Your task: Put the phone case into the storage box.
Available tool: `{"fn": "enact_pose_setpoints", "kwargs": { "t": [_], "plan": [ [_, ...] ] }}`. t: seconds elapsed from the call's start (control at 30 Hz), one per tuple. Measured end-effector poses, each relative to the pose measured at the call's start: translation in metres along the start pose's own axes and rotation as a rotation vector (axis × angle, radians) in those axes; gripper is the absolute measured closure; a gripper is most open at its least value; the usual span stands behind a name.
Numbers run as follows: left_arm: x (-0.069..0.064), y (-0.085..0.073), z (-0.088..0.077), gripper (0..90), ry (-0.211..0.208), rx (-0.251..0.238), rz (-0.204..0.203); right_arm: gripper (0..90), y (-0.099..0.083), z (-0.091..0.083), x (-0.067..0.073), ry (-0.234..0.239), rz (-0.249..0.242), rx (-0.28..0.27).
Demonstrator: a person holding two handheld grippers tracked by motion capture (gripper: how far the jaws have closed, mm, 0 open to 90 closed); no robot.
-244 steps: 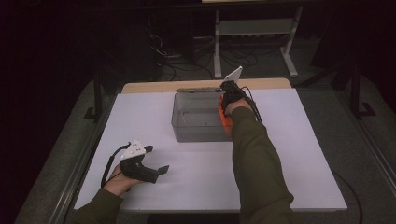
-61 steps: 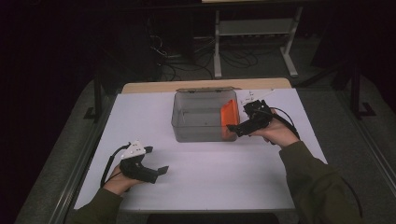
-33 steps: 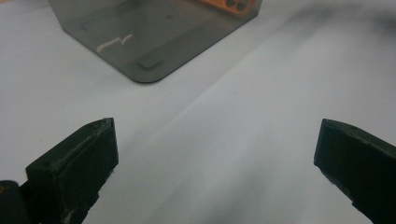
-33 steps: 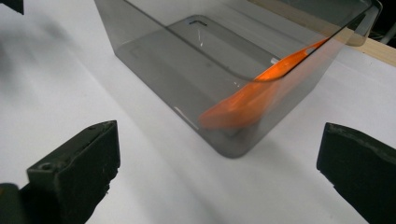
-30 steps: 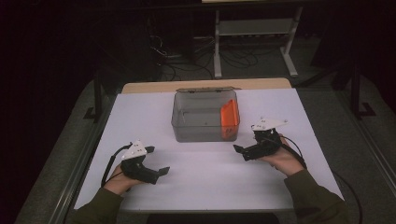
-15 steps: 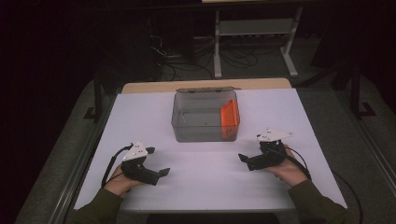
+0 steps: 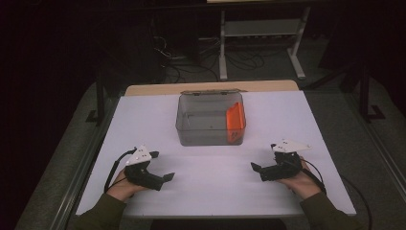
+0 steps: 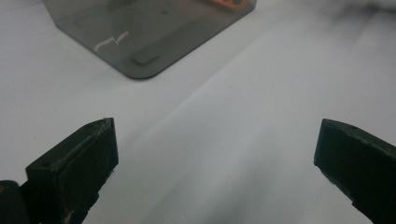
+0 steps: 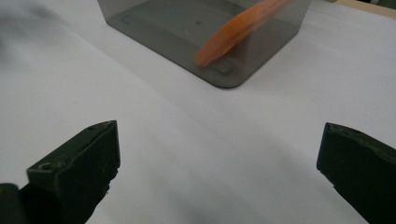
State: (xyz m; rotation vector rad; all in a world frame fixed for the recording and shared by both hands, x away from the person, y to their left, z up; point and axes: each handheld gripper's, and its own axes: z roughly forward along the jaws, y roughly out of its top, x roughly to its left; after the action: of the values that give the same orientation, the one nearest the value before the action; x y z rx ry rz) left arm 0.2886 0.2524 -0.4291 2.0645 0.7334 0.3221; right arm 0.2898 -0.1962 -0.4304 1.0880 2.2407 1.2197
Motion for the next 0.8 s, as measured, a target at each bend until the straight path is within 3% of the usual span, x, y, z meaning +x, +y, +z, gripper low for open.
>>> {"fn": "enact_pose_setpoints", "kwargs": {
  "t": [0.43,0.8],
  "plan": [
    [-0.001,0.0,0.0,0.0,-0.008,0.001,0.003,0.0,-0.012,-0.008,0.004,-0.03,-0.011,-0.04],
    [-0.001,-0.001,0.002,0.0,-0.012,0.006,0.008,0.0,-0.02,-0.007,0.001,-0.037,-0.033,-0.03]
  ]
}}
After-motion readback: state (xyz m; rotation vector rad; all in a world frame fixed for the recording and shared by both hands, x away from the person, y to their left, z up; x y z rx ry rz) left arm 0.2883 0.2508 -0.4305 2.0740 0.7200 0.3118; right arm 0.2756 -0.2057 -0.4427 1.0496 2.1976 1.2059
